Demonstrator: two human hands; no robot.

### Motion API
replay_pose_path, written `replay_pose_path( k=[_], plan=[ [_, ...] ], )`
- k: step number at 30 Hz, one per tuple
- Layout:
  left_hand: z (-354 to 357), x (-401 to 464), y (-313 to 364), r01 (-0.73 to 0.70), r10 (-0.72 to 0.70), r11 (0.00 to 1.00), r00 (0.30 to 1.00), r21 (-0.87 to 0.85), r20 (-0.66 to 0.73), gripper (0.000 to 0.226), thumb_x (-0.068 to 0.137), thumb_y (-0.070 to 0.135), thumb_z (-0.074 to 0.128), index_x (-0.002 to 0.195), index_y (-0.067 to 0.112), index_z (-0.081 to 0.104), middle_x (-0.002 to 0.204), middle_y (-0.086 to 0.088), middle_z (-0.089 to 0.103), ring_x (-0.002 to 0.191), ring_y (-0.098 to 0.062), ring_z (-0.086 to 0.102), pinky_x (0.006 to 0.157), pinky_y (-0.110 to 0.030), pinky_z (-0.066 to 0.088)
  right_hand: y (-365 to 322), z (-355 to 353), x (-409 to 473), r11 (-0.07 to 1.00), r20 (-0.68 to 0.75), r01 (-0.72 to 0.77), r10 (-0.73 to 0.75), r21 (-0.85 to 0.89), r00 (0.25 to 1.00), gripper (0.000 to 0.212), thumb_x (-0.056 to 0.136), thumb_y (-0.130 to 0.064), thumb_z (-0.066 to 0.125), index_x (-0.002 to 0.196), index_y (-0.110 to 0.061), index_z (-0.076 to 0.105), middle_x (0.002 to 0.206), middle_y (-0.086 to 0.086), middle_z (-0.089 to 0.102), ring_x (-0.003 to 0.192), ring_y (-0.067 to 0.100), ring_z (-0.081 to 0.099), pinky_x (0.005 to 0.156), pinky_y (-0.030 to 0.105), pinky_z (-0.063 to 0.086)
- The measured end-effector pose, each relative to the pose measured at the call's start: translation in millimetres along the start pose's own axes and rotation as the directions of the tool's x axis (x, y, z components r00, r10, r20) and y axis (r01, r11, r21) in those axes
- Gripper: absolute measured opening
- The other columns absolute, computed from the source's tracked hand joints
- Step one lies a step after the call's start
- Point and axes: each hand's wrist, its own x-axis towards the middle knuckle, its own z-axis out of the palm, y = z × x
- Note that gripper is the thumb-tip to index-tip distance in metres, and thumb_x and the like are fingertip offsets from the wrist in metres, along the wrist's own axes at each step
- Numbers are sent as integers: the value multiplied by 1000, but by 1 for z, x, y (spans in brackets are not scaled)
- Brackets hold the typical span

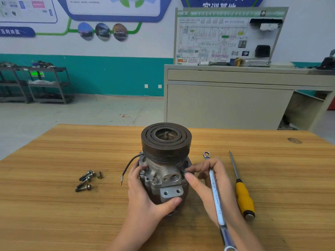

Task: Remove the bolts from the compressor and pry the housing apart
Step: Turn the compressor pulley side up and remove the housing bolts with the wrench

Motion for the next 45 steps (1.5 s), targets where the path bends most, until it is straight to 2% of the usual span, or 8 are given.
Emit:
replay_pose_path(
  k=[5,9,16,23,28,34,38,45],
  plan=[
    [0,0,0,20,-20,1000,1000,-19,5,105,41,82,73,125,54,16,150,0,25,141,-18,29,115,-48,30,-2,-1,-1,1000,17,-14,14,12,1000,39,77,-6,76,85,-34,50,93,-11,71,92,6,63,78,16,46],
    [0,0,1,12,-11,999,1000,-30,6,103,45,69,78,127,50,18,150,-1,24,142,-19,29,115,-48,30,1,2,-1,999,-10,-40,40,-5,999,39,69,-11,82,86,-25,49,88,-13,67,86,6,60,77,22,44],
    [0,0,3,15,-15,1000,1000,-10,-12,100,45,68,76,126,45,22,148,-4,26,141,-20,29,115,-48,29,2,-1,-3,999,44,-26,25,23,999,29,83,1,68,86,-18,46,95,-12,73,96,8,64,82,19,47],
    [-1,0,2,29,-29,1000,1000,-9,4,102,44,68,77,125,50,18,150,0,24,141,-18,28,116,-47,29,0,2,-2,1000,-57,-27,27,13,998,38,71,-8,81,83,-23,49,84,-13,68,83,4,60,74,20,44],
    [-1,-1,2,23,-23,1000,1000,-1,7,100,44,71,76,123,53,18,149,-2,26,141,-18,30,115,-47,30,0,-1,-3,1000,-14,-2,3,30,1000,31,80,-1,71,83,-23,49,88,-11,71,90,7,65,77,15,47],
    [-1,0,2,25,-25,1000,1000,-18,15,102,44,71,76,124,54,15,149,1,25,140,-17,30,115,-47,30,0,3,-3,999,-3,-44,44,19,999,38,71,-8,81,84,-24,48,88,-19,67,86,-3,60,72,5,42],
    [-1,-1,3,28,-28,999,1000,-33,2,103,44,67,77,127,47,20,150,0,25,141,-19,30,116,-47,29,2,1,-3,999,6,-43,43,34,999,35,76,-7,77,84,-26,49,91,-14,70,88,6,64,76,14,47],
    [1,-3,4,36,-35,997,999,-63,14,109,46,63,79,130,51,12,148,3,26,139,-13,32,116,-43,30,7,3,-3,996,55,-42,38,77,998,28,85,0,66,84,-20,46,97,-9,73,98,6,66,83,15,48]
  ],
)
